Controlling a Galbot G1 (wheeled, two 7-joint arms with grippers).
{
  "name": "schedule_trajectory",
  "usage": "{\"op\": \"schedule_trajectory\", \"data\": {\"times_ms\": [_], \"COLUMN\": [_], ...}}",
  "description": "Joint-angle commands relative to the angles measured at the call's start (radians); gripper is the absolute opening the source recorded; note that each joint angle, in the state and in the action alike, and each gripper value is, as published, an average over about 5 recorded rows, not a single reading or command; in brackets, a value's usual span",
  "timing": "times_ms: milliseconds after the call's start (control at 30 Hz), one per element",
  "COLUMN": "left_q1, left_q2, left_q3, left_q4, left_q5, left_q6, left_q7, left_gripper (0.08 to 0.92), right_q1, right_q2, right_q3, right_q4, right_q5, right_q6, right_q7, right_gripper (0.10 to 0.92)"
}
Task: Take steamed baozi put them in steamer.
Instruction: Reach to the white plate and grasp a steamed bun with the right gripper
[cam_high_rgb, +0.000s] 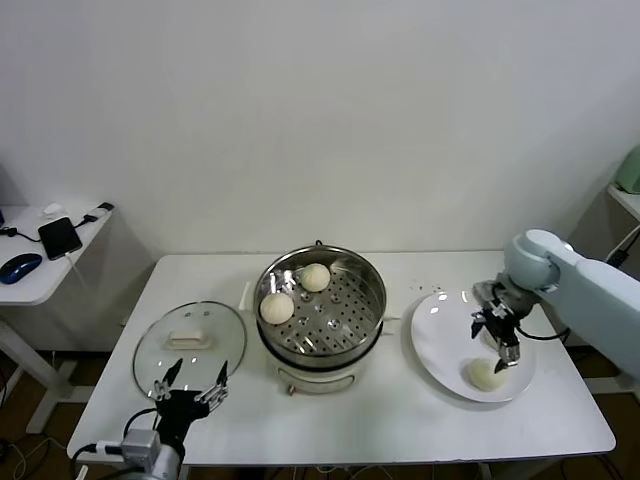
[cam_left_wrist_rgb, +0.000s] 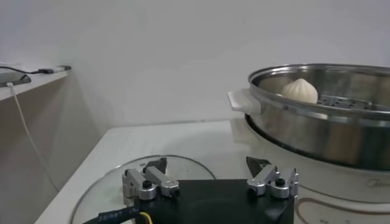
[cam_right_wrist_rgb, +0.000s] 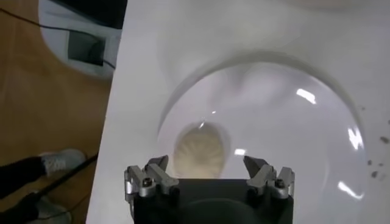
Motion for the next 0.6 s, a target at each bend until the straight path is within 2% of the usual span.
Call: {"op": "schedule_trajectory", "data": {"times_ms": [33, 600], "left_q1": [0.000, -0.007], "left_q2": [0.001, 0.005], "left_q3": [-0.001, -0.007], "left_q4": [0.003, 0.024], "left_q5": [0.000, -0.004], "left_q6": [0.001, 0.000], "left_q7": [0.002, 0.004], "left_gripper": [0.823, 0.823], "right_q1": [-0.081, -0.107], "right_q2": [-0.002, 0.060], "right_q3": [0.059, 0.078], "right_q4": [-0.029, -0.107], "right_q5": [-0.068, -0.095], "right_q6": [0.038, 0.031], "right_q7": [-0.009, 0.040], "right_gripper": [0.823, 0.823]}}
